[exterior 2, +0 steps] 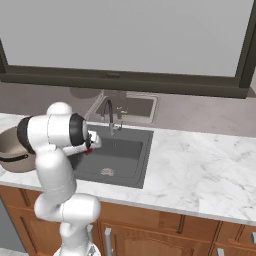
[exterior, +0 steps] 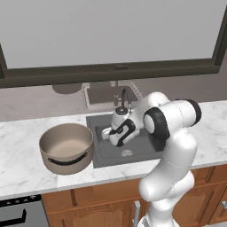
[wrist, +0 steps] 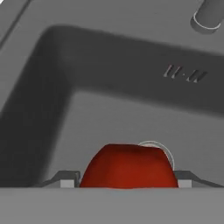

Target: Dump the bell pepper from the pot into the sink. Then turn on the water and wash the bell pepper. Then turn off the water and put the bell pepper back in the pot.

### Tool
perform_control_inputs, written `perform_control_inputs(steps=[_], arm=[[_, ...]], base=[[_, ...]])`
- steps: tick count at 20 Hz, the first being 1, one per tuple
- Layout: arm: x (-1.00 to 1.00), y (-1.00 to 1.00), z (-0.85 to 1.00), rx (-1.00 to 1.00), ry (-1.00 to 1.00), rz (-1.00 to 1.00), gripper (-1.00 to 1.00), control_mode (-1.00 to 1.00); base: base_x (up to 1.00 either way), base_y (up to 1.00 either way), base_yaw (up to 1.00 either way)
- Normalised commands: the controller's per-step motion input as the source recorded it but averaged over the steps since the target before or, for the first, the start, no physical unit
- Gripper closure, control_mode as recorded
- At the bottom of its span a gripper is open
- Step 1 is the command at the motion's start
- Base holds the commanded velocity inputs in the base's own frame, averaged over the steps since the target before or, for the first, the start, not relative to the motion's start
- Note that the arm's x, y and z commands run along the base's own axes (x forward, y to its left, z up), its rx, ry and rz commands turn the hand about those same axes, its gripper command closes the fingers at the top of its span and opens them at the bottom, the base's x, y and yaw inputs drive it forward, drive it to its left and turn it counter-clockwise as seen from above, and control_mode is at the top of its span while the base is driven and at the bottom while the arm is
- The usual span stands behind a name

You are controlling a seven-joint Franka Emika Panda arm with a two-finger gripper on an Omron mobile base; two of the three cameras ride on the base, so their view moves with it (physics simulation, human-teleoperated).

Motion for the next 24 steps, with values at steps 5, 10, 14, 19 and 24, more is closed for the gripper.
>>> perform_control_inputs(steps=[5, 10, 14, 19, 24], arm=[[-0.44, -0.07, 1.0, 0.0, -0.07, 0.0, 1.0, -1.0], [-0.43, -0.01, 1.0, 0.0, -0.05, 0.0, 1.0, -1.0], [-0.41, 0.0, 1.0, 0.0, -0.01, 0.0, 1.0, -1.0], [-0.37, 0.01, 1.0, 0.05, 0.0, 0.0, 1.0, -1.0], [-0.4, 0.22, 0.85, 0.07, 0.01, 0.05, 1.0, -1.0]], base=[[0.0, 0.0, 0.0], [0.0, 0.0, 0.0], [0.0, 0.0, 0.0], [0.0, 0.0, 0.0], [0.0, 0.0, 0.0]])
